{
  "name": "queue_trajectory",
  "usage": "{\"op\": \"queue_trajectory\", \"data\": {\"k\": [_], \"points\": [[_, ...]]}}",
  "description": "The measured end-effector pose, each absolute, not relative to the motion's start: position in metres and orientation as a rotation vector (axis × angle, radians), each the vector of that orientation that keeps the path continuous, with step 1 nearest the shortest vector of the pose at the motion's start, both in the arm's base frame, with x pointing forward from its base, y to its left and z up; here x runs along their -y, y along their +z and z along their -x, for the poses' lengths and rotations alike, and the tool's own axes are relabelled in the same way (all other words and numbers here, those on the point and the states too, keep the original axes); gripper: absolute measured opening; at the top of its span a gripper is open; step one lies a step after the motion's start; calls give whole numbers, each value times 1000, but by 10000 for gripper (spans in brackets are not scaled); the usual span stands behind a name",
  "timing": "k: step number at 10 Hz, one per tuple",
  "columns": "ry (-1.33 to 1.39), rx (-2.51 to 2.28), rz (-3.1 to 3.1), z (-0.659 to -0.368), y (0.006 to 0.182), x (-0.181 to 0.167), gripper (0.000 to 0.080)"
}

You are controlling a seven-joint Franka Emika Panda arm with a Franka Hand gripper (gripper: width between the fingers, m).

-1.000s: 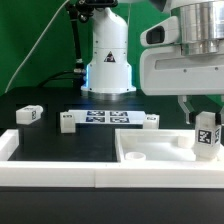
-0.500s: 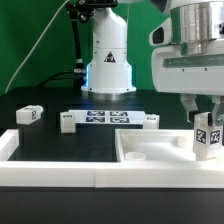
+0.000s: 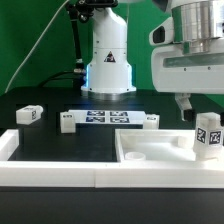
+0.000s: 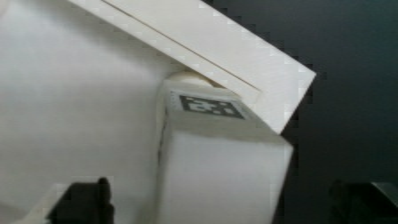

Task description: Assemble one leg

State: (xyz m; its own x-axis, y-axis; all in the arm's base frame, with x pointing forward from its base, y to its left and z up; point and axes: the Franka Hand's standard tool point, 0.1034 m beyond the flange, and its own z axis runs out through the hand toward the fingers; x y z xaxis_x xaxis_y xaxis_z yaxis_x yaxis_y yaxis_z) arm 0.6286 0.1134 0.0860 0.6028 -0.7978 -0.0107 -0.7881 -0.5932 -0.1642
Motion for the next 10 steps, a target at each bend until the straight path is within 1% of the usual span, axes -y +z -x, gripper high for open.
{"op": "queue_trajectory", "data": {"k": [1,3,5,8,10], "points": [[-100,-1145,2775,-629,86,-117,641],[-108,-826,2924,-630,87,-125,648],[-134,-413,3038,-630,82,-124,649],[-143,-24,3080,-629,80,-123,649],[-146,145,3083,-629,79,-121,649]]}}
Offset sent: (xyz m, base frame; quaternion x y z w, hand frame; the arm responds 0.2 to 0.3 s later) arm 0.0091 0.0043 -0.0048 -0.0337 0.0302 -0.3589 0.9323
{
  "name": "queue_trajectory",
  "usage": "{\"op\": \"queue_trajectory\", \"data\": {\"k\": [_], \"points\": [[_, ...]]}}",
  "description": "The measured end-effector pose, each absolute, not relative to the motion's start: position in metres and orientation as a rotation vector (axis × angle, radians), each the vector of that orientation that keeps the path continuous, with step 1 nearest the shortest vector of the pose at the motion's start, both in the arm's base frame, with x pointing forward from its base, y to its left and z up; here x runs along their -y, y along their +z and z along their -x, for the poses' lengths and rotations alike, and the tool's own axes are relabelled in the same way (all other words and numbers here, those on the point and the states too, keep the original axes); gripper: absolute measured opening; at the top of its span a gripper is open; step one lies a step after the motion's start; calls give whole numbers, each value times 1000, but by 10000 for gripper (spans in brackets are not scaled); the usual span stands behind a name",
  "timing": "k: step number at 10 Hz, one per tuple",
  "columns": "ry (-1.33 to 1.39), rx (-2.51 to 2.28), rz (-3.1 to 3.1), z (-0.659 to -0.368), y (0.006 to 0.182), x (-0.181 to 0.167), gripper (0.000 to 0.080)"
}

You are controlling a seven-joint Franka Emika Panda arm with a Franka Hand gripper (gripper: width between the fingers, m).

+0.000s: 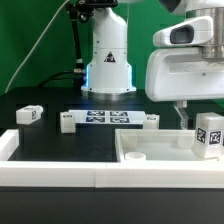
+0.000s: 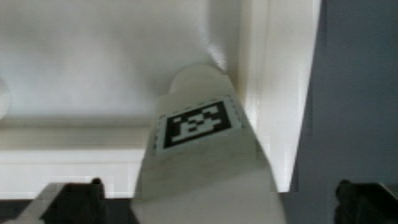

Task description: Assemble one leg

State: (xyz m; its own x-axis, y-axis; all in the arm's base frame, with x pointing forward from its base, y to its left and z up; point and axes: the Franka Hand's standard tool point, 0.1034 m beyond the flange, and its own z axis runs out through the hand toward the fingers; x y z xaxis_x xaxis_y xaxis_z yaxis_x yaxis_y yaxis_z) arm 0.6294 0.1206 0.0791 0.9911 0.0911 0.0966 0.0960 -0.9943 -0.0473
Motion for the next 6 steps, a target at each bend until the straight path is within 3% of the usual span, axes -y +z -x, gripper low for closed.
{"op": "queue_trajectory", "data": {"k": [2,5,6], "points": [[-143,423,3067,-629,78,-114,649],[-126,416,3068,-628,77,-112,620],[-126,416,3068,-628,77,-112,440]]}}
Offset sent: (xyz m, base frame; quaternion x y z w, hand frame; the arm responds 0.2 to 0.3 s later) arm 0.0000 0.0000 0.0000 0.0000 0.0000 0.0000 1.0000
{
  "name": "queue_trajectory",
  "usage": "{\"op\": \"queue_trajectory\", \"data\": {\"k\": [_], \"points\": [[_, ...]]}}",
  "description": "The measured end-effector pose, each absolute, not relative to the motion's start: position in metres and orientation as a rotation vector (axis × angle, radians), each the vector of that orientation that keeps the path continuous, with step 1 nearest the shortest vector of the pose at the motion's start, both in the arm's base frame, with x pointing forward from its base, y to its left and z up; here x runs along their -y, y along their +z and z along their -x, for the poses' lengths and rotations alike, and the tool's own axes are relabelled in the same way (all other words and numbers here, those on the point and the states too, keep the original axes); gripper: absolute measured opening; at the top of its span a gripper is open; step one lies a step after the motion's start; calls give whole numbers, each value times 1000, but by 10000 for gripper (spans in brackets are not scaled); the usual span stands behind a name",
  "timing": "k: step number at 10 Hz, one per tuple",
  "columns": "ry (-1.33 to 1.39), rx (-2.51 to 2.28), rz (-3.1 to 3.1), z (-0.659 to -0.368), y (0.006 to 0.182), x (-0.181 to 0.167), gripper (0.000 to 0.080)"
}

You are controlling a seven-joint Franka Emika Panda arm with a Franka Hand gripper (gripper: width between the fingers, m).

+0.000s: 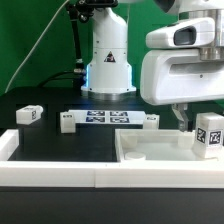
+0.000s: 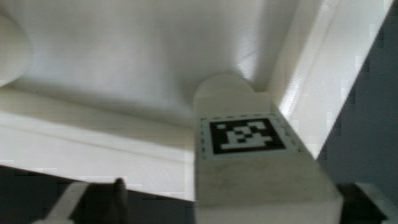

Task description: Assemble one leg

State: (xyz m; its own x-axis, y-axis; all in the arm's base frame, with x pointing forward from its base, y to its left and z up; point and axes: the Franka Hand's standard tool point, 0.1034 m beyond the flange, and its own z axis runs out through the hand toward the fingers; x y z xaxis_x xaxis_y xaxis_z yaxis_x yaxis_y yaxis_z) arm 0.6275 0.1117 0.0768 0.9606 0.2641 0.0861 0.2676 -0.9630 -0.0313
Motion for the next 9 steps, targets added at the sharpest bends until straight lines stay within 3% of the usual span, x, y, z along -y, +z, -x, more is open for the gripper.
{"op": "queue_trajectory", "data": {"k": [1,2,4,9], "points": [[-125,397,3069,-627,77,-112,440],[-124,380,3071,-627,77,-112,291],[-121,290,3072,-627,76,-112,291],[-117,-637,2944,-626,74,-112,291]]}}
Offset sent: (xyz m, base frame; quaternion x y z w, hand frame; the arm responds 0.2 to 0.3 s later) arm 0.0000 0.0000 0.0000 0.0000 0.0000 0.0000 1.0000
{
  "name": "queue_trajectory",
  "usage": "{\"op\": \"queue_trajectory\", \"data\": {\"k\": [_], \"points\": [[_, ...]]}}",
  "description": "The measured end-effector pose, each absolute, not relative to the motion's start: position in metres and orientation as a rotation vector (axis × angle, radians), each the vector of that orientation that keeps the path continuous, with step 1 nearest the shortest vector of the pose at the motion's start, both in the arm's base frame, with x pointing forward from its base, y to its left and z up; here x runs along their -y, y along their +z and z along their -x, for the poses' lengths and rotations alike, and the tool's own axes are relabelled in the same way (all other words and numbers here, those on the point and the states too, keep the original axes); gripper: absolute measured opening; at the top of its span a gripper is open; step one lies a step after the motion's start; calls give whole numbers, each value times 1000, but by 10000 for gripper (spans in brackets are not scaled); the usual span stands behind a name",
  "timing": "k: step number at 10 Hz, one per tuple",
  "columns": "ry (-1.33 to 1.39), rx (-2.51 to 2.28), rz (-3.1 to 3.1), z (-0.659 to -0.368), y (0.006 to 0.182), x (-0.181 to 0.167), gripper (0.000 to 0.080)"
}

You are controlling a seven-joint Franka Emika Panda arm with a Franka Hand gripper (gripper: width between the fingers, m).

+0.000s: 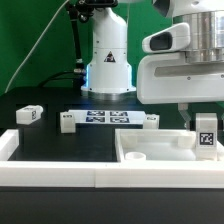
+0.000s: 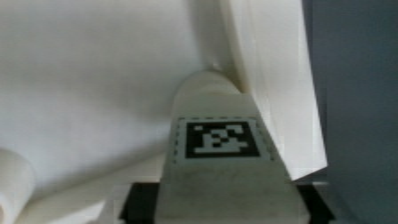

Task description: Assemble one leg

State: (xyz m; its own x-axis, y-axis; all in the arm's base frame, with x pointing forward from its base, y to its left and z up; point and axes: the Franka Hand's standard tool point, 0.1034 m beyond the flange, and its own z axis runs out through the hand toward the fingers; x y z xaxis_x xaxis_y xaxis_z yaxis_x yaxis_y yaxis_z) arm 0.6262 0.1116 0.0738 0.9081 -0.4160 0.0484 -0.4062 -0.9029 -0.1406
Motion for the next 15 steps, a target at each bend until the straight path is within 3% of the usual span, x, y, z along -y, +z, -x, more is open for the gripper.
{"op": "queue_trajectory", "data": {"k": [8,13,14,15], "points": [[-10,-1845,2362,-622,72,-112,292],[37,-1959,2239,-621,72,-114,304],[39,-1913,2277,-623,75,-115,481],[47,-1820,2357,-623,76,-117,481]]}}
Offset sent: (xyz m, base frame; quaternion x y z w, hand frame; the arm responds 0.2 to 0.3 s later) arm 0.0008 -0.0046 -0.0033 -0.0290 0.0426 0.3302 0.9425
